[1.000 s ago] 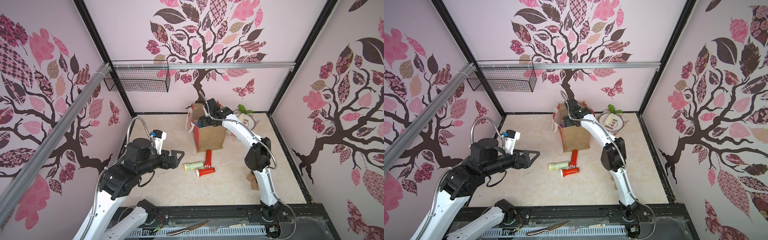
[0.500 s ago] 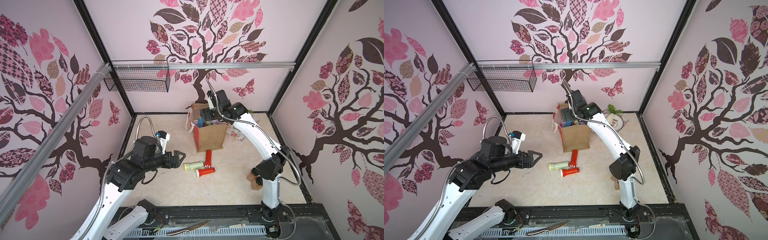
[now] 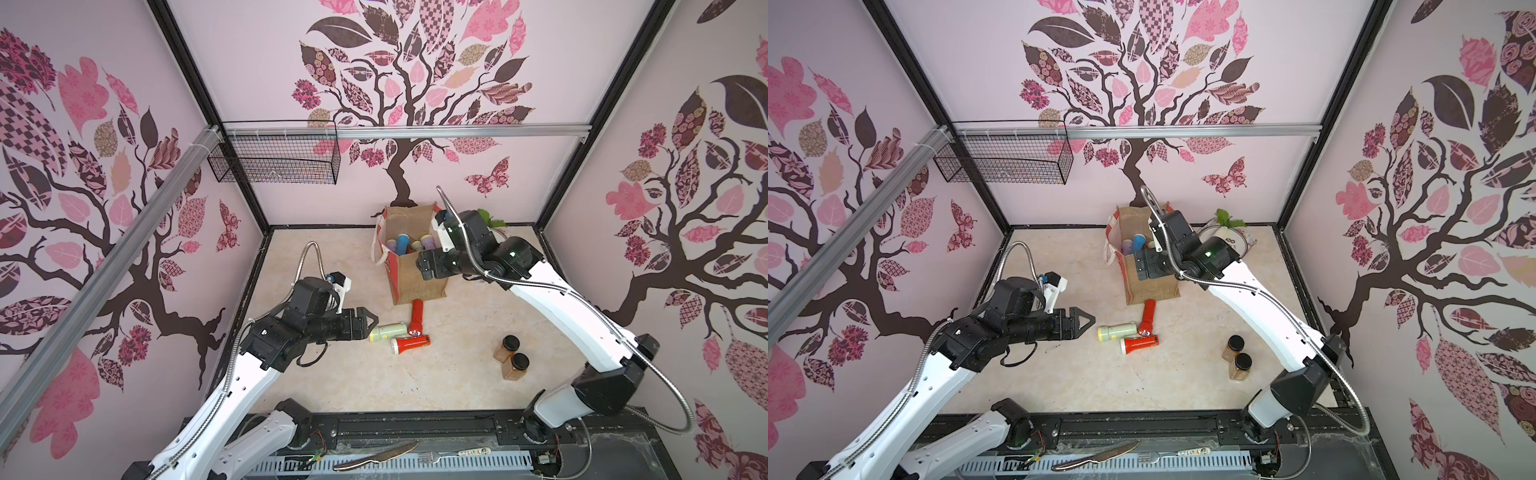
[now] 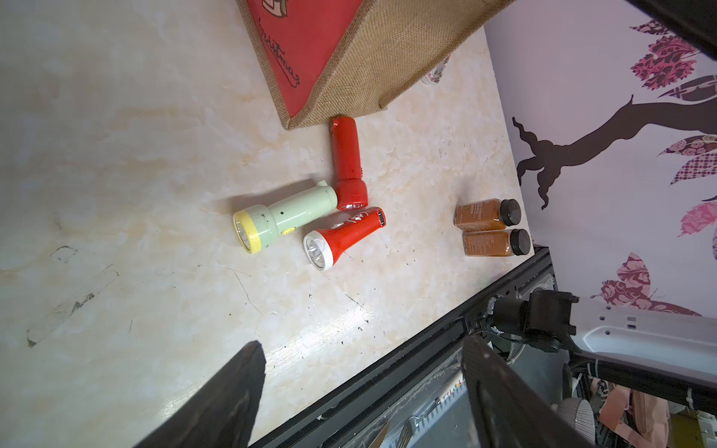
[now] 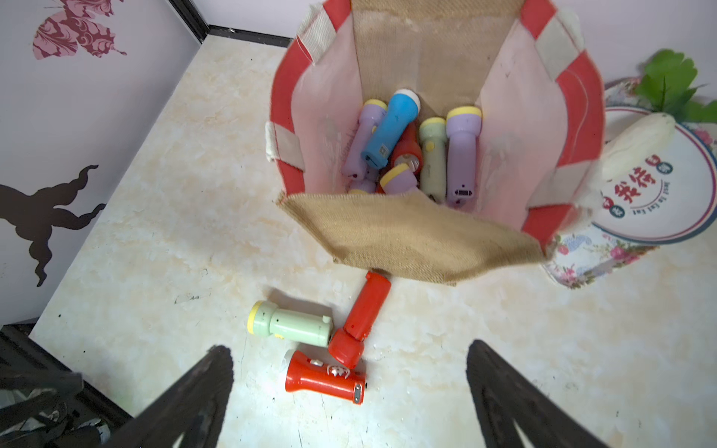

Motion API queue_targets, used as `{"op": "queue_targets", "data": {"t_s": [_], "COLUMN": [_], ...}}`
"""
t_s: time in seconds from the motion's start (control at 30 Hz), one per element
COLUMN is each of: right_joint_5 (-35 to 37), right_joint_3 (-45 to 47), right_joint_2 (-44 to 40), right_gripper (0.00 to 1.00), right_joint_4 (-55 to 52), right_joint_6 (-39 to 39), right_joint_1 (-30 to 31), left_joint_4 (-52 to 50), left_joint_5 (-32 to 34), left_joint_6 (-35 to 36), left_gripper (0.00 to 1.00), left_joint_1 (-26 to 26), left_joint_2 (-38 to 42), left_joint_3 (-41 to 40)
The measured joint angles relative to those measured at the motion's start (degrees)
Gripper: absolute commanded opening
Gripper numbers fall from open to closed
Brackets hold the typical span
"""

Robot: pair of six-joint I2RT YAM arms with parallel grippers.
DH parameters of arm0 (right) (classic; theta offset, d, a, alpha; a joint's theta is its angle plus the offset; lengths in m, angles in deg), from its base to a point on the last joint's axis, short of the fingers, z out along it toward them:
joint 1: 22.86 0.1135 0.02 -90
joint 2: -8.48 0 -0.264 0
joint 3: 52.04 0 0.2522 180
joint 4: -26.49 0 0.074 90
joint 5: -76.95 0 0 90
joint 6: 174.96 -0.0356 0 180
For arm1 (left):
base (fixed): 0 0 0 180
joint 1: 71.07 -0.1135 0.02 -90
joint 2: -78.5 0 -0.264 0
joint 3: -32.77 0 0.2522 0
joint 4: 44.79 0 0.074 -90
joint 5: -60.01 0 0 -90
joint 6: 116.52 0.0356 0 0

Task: Put the flashlights into the tote bags
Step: Pick up the flashlight from the center of the board.

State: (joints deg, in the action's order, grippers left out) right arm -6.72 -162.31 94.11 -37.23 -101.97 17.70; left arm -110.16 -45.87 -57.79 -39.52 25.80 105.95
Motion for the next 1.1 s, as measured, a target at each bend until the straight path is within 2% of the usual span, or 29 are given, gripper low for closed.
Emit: {"op": "queue_targets", "data": {"t_s": [0.2,0.5,0.77,1.1], "right_joint_5": [-4.0,-10.69,-13.27,-11.19], "right_joint_3": [14.38,29.44,35.41,40.94], "right_joint_2": [-8.22,-20.04,-27.63,-33.66], "right_gripper": [0.99,0.99,1.0,1.0], "right_joint_4": [3.19,7.41,9.49,11.98], "right_joint_6": [0.85,2.93,1.7,-0.7], "right_joint_1": [-0.04,-0.13,-0.13,-0.63], "left_joint_4": [3.63,10.21,15.21,21.14], "left_joint_5": [2.43,4.83,6.05,6.38], "left_joint_6": [-2.95,-9.11,-12.41,-13.92], "left_gripper": [0.78,0.75,0.73,0.67], "left_joint_1": [3.28,3.87,5.29,7.08], "left_joint_2": [-6.84,-14.67,-21.24,-31.91], "left_joint_3": [-0.09,-1.51,-1.57,-1.46]}}
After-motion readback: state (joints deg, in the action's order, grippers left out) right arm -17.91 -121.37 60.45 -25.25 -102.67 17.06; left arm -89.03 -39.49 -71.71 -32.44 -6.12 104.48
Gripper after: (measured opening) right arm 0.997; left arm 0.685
